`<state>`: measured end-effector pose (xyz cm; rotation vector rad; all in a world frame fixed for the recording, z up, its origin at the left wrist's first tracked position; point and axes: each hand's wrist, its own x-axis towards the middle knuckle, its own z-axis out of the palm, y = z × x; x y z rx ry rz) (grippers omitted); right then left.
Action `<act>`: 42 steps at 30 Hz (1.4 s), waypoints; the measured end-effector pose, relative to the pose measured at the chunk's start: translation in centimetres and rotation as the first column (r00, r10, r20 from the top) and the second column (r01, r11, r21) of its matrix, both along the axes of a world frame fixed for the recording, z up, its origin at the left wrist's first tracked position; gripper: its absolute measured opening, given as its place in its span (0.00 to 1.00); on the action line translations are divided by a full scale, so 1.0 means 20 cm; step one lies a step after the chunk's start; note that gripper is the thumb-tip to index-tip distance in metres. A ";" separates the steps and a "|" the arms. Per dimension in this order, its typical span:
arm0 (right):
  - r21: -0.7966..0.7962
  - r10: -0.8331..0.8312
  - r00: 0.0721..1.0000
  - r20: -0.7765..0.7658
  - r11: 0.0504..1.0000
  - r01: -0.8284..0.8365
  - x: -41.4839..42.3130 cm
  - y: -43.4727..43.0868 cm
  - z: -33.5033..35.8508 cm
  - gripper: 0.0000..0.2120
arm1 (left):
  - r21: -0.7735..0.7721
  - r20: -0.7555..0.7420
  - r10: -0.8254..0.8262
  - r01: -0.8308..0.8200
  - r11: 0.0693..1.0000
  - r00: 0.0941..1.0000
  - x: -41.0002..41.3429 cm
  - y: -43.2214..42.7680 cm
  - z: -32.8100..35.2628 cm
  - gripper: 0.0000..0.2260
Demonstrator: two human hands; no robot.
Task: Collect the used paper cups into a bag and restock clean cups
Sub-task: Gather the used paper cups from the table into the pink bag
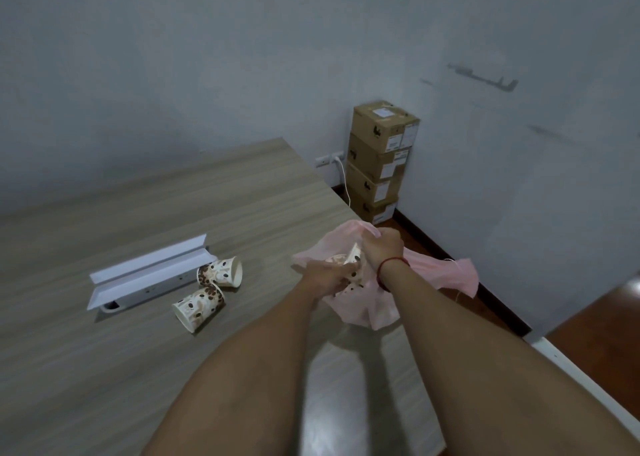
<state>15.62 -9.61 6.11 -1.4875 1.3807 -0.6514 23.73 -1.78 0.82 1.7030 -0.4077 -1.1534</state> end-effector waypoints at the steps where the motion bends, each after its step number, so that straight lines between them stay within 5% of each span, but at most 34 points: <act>1: -0.005 -0.007 1.000 -0.002 1.000 0.007 -0.01 -0.01 0.00 0.07 | -0.002 -0.009 -0.044 0.044 0.999 0.999 -0.02 -0.03 0.01 0.12; 7: 0.045 -0.047 0.999 0.027 0.998 0.046 -0.09 -0.05 0.01 0.11 | 0.153 0.156 -0.268 0.245 0.957 0.951 -0.11 -0.12 0.07 0.04; 12: 0.037 -0.089 0.996 0.027 0.995 0.088 -0.09 -0.07 0.02 0.12 | 0.092 0.182 -0.310 0.297 0.950 0.933 -0.03 -0.11 0.05 0.13; 17: 0.012 -0.078 0.997 0.027 0.997 0.078 -0.04 -0.06 0.04 0.14 | 0.089 0.215 -0.249 0.235 0.968 0.945 0.06 -0.06 0.11 0.07; 25: 0.010 -0.012 0.998 -0.057 1.000 0.012 0.05 0.06 0.02 0.14 | 0.311 0.593 -0.148 -0.056 0.949 0.791 0.49 0.25 0.00 0.15; 36: 0.020 0.039 0.978 -0.206 0.999 -0.036 0.26 0.29 -0.12 0.16 | 0.470 0.680 -0.192 -0.221 0.854 0.707 0.80 0.72 -0.17 0.18; 42: 0.072 0.056 0.981 -0.186 0.997 -0.043 0.34 0.32 -0.15 0.17 | 0.592 0.606 -0.361 -0.099 0.800 0.708 0.91 0.76 -0.27 0.22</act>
